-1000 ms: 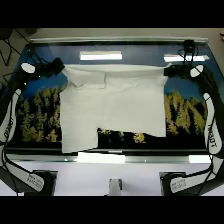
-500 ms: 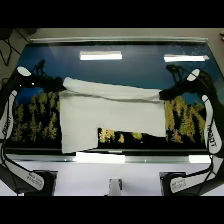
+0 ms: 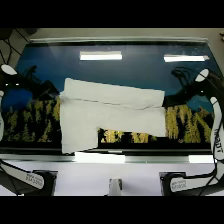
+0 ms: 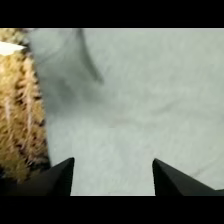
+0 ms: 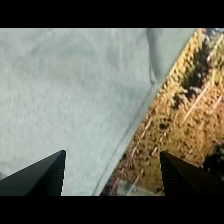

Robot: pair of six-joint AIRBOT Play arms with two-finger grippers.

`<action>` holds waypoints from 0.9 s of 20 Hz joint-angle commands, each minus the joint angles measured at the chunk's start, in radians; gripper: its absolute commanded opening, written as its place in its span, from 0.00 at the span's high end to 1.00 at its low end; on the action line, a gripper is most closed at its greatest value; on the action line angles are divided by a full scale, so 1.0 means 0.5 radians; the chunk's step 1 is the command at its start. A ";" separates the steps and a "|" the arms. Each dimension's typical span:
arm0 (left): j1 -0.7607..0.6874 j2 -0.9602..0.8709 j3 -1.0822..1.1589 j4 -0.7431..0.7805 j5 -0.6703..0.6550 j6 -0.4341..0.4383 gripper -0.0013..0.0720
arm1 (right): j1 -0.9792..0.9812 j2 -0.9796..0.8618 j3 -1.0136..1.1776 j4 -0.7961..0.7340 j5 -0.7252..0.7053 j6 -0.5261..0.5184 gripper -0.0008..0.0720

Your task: Fold the shirts.

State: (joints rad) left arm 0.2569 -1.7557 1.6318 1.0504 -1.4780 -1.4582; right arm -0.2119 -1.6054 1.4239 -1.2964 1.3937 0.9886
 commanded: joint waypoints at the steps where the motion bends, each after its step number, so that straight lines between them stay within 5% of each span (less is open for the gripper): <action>1: 0.103 0.267 -0.431 0.275 -0.211 0.085 0.21 | -0.190 0.091 -0.159 0.066 0.286 -0.044 0.20; 7: 0.113 0.662 -1.527 -0.013 0.261 0.285 0.22 | -0.203 0.311 -0.637 0.114 0.112 -0.146 0.19; 15: -0.105 0.619 -1.652 -0.217 0.601 0.307 0.23 | -0.203 0.358 -0.650 0.112 0.104 -0.111 0.17; 18: -0.170 0.577 -1.652 -0.218 0.601 0.307 0.38 | -0.202 0.358 -0.712 0.125 0.092 -0.098 0.14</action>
State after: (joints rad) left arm 0.2035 -1.4517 0.8158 0.9401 -1.2186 -1.3064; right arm -0.3126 -1.4292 1.0904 -1.2381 1.4433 0.9318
